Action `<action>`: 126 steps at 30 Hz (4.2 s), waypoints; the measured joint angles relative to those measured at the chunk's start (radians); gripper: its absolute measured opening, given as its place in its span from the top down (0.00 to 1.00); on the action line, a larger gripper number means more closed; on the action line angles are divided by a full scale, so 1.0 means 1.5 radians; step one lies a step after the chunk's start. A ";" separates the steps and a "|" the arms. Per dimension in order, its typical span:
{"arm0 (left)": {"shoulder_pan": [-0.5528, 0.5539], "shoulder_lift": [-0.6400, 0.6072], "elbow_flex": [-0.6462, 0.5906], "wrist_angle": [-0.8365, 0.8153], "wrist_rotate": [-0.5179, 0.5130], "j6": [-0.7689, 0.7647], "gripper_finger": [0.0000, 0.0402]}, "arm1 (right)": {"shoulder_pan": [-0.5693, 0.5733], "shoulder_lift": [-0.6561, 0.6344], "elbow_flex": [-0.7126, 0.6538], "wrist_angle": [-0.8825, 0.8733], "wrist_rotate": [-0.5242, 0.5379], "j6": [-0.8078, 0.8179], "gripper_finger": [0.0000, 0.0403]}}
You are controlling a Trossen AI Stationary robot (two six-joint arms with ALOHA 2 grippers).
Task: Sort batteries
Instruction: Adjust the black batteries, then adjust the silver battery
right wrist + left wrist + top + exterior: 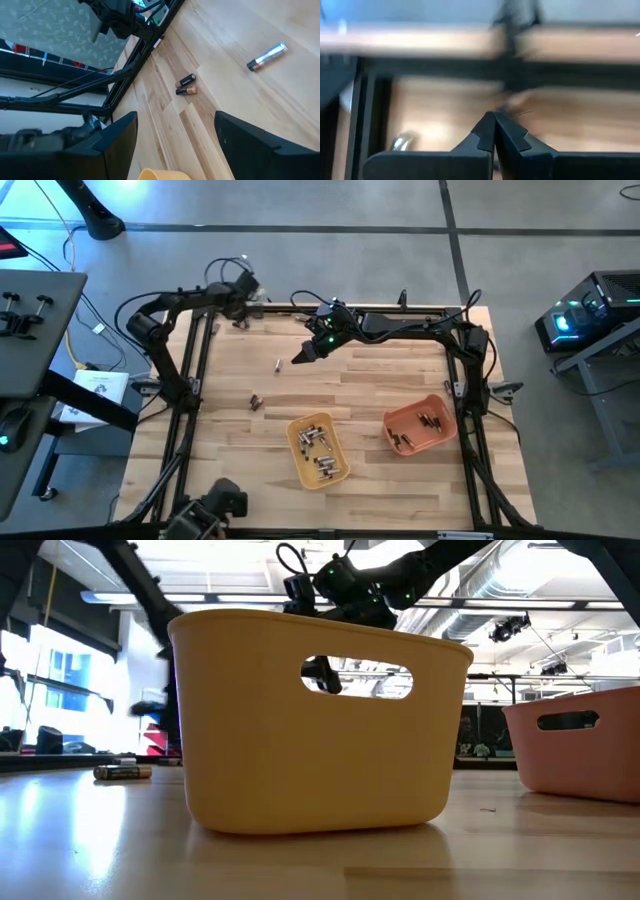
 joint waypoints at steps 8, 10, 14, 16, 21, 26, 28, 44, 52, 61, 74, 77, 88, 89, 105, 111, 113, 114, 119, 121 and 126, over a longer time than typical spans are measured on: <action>0.037 0.001 -0.057 0.086 0.023 -0.009 1.00 | 0.000 0.000 0.000 0.000 -0.002 -0.009 0.36; 0.041 -0.001 -0.066 0.121 0.026 -0.016 1.00 | -0.001 0.000 0.000 -0.001 -0.002 -0.014 0.36; 0.036 -0.002 -0.071 0.136 0.096 -0.041 1.00 | -0.002 0.000 0.000 -0.001 -0.002 -0.014 0.36; 0.006 -0.002 -0.071 0.137 0.117 -0.061 1.00 | -0.002 0.000 0.000 -0.001 -0.002 -0.014 0.36; -0.102 -0.002 -0.071 0.120 0.132 -0.098 1.00 | -0.006 0.000 0.000 -0.001 -0.002 -0.026 0.36; -0.120 -0.028 -0.073 0.074 0.145 -0.108 1.00 | -0.018 0.000 0.000 -0.001 -0.002 -0.026 0.36; -0.083 -0.051 -0.069 0.071 0.140 -0.071 1.00 | -0.022 0.000 0.000 -0.001 -0.004 -0.026 0.36; 0.009 -0.040 -0.037 -0.066 -0.040 0.015 1.00 | -0.028 0.000 0.000 0.000 -0.033 -0.050 0.36; 0.011 -0.009 -0.006 -0.064 -0.125 -0.003 1.00 | -0.028 0.000 0.000 -0.002 -0.057 -0.068 0.36; -0.033 0.009 0.113 -0.309 -0.247 0.017 1.00 | -0.042 0.000 0.000 0.000 -0.083 -0.143 0.36; 0.000 0.165 0.121 -0.354 -0.200 0.059 1.00 | -0.101 -0.004 0.000 0.009 -0.127 -0.169 0.36; -0.003 0.229 0.187 -0.415 -0.248 0.066 1.00 | -0.101 -0.004 0.000 0.002 -0.146 -0.169 0.36; 0.040 0.247 0.272 -0.424 -0.262 0.224 1.00 | -0.066 -0.004 0.000 -0.005 -0.156 -0.172 0.36; 0.045 0.246 0.270 -0.430 -0.264 0.233 1.00 | -0.064 -0.004 0.000 -0.006 -0.156 -0.172 0.36; 0.037 0.270 0.245 -0.473 -0.139 0.236 1.00 | -0.050 -0.004 0.000 -0.002 -0.155 -0.140 0.36; 0.028 0.268 0.257 -0.464 -0.049 0.215 1.00 | -0.048 -0.004 0.000 0.003 -0.155 -0.133 0.36; 0.023 0.268 0.259 -0.480 0.015 0.209 1.00 | -0.048 -0.004 0.000 0.003 -0.155 -0.123 0.36; 0.017 0.268 0.259 -0.493 0.049 0.201 1.00 | -0.048 -0.004 0.000 0.003 -0.155 -0.121 0.36; -0.043 0.271 0.256 -0.543 0.113 0.210 1.00 | -0.048 -0.004 0.000 0.005 -0.154 -0.119 0.36; -0.067 0.272 0.255 -0.560 0.121 0.229 1.00 | -0.048 -0.004 0.000 0.005 -0.154 -0.118 0.36; -0.081 0.231 0.255 -0.520 0.140 0.196 1.00 | -0.048 -0.004 0.000 0.005 -0.154 -0.128 0.36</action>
